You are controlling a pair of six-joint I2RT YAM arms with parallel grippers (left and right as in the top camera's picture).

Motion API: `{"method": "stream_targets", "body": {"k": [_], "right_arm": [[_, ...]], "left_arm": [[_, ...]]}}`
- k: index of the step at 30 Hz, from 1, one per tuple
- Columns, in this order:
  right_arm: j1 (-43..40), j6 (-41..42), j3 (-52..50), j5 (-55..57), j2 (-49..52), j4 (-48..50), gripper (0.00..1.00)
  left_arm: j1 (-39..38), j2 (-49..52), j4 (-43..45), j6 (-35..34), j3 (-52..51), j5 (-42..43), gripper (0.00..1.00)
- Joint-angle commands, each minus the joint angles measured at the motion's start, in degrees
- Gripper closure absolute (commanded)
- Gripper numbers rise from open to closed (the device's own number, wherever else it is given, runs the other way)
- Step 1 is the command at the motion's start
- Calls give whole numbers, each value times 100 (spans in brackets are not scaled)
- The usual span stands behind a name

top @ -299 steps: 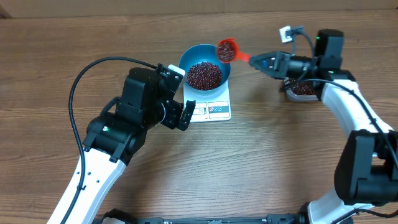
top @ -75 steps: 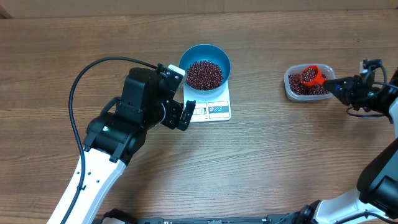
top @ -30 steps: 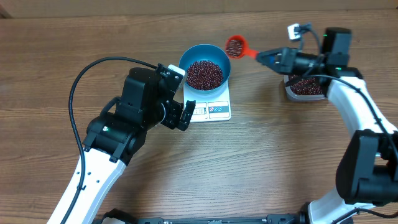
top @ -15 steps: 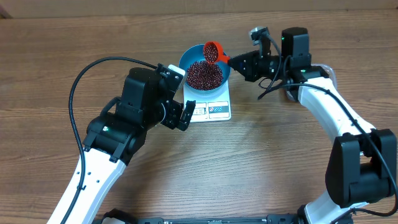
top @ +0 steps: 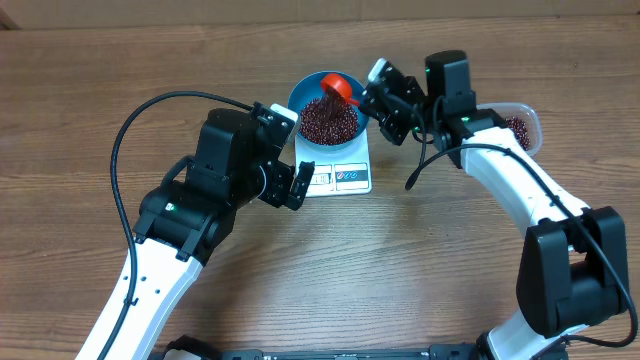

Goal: Scoop item into bowl and weigh 150g on scale
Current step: 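Tilt the red cup to pour beans into the blue bowl, then move the empty red cup back to the bean tub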

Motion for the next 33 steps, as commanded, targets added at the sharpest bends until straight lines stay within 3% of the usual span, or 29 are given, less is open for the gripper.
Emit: {"method": "stream_targets", "body": {"k": [1,15,19,24,33], "right_arm": [[173,-1021,46,557,-243,-7,97],[251,-863,46,708,-894,-186,96],[225,-240,46,719,-1226,-391,96],[39,1152,46,1145,-1652,-688,96],[-682,2507,46,2098,-2076,-1862,96]], "left_arm": [[24,50,2,107,-2,96,0],[24,50,0,107,-2,94,0],[24,50,2,107,-2,96,0],[24,50,0,107,-2,96,0],[24,50,0,107,-2,96,0]]}}
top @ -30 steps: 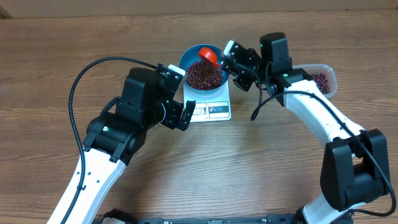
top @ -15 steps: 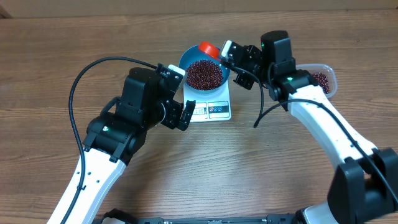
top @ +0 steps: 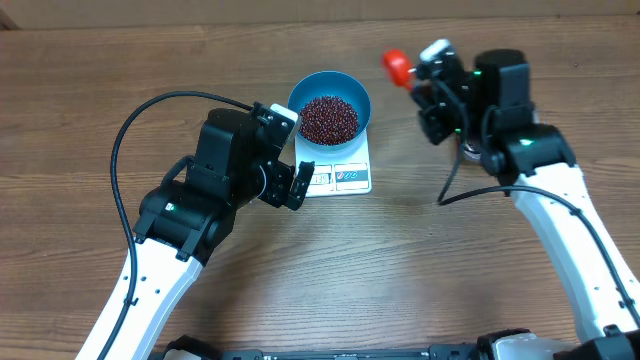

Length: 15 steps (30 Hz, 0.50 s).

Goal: Scoop item into bowl and weigh 150g on scale
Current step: 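Move the empty red cup back to the bean tub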

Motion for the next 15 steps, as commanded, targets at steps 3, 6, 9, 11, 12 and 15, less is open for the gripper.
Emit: {"method": "stream_targets", "body": {"k": [3,6,9,11,12,15], "right_arm": [[-426,933,44,387,-116,-516,96],[-601,979,44,387,-118,-748,96],[-758,977,44,387,-118,-931,97],[-857,977,44,387,-118,-1010,96],[-918,979,44,387,-116,-1045,96],[-1102,988,44,389,-116,-1119,96]], "left_arm": [[24,50,0,107,-2,96,0],[24,50,2,107,-2,96,0],[24,50,2,107,-2,96,0],[24,50,2,107,-2,96,0],[24,50,0,107,-2,96,0],[24,50,2,107,-2,96,0]]}}
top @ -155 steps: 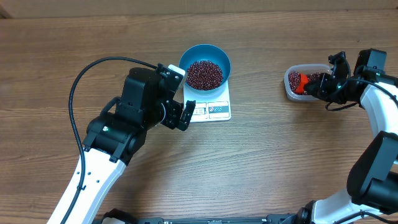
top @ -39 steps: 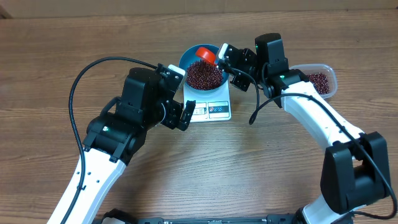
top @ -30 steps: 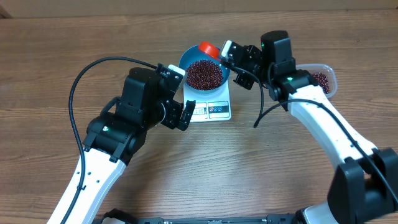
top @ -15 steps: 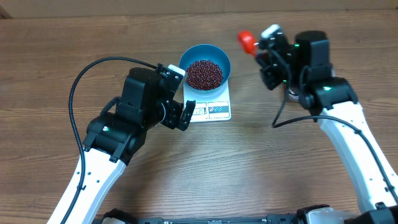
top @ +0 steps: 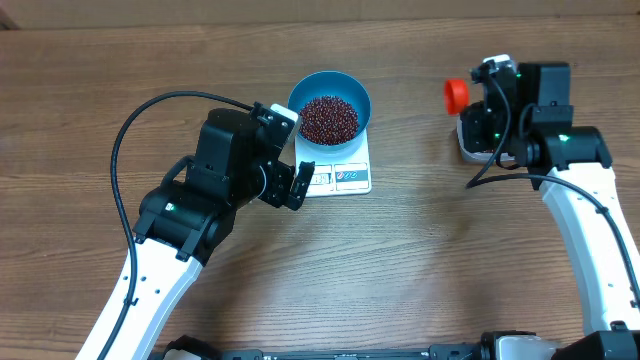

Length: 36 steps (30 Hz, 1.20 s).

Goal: Scoop item into bowl and weigh 150g on scale
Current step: 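Move the empty red cup back to the bean tub, then scoop beans with the red cup in the tub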

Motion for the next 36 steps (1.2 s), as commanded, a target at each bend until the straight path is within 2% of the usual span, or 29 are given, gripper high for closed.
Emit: {"method": "stream_targets", "body": {"k": [1,4,14,36], "right_arm": [[-240,162,46,66,-109,-9,96],[-501,435,46,267,-109,-31,97],[-1060,496,39,592,81,-579,96],[-1078,664,39,575,1445,-555,96]], "left_arm": [[24,50,2,107,-2,81,0],[24,50,2,107,-2,81,0],[24,50,2,107,-2,79,1],[24,50,2,107,-2,81,0]]}}
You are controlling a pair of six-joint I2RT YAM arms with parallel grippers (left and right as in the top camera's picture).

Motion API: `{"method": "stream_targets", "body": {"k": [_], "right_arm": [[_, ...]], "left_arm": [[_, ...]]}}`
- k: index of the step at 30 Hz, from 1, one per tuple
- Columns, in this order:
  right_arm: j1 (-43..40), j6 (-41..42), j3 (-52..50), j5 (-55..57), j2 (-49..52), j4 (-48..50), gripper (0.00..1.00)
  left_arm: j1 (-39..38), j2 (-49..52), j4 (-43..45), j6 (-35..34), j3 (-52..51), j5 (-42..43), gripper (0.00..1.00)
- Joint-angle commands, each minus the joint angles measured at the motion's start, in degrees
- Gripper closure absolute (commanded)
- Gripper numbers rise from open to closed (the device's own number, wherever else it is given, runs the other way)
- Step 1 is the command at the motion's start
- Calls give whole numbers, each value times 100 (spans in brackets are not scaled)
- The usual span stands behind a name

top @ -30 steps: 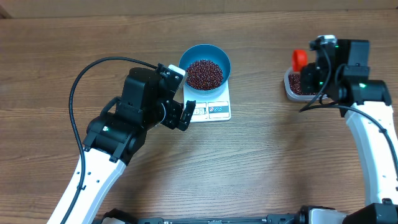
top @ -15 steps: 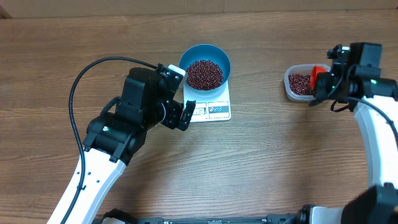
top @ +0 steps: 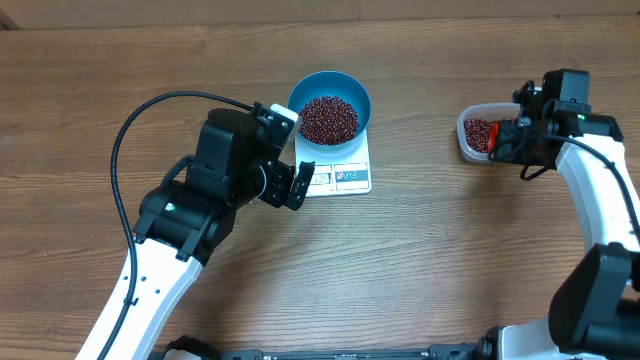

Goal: Scoop item into bowl and weigh 150g on scale
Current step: 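Scoop beans with the red cup in the tub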

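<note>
A blue bowl (top: 330, 104) heaped with dark red beans stands on the white scale (top: 340, 178) at the table's centre back. To the right, a clear tub (top: 477, 133) holds more beans. My right gripper (top: 511, 140) is shut on the red scoop (top: 497, 134), which dips into the tub's right side and is mostly hidden by the fingers. My left gripper (top: 297, 188) rests open and empty at the scale's left edge, touching neither bowl nor scale display.
A black cable (top: 150, 110) loops over the left arm. Bare wooden tabletop (top: 420, 260) lies in front of the scale and between the scale and the tub.
My right gripper has moved right and down with the red scoop, from above the tub's left rim to inside the tub. The left arm has not moved.
The red scoop was tipped over the blue bowl's rim above the beans. Then my right gripper held it clear of the bowl to the right, then beside the tub, and now it sits down in the tub. The left arm stayed still.
</note>
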Motion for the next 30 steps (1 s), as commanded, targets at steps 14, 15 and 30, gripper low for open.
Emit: {"method": "stream_targets", "body": {"k": [14,15,30], "right_arm": [[-105,199,42,-1652,387,337,96],[-131,201,39,-1690,387,321,96],[-1215,348,39,-3174,411,208,96]], "left_arm": [[24,50,2,107,-2,79,0],[24,50,2,107,-2,79,0],[24,50,2,107,-2,79,0]]}}
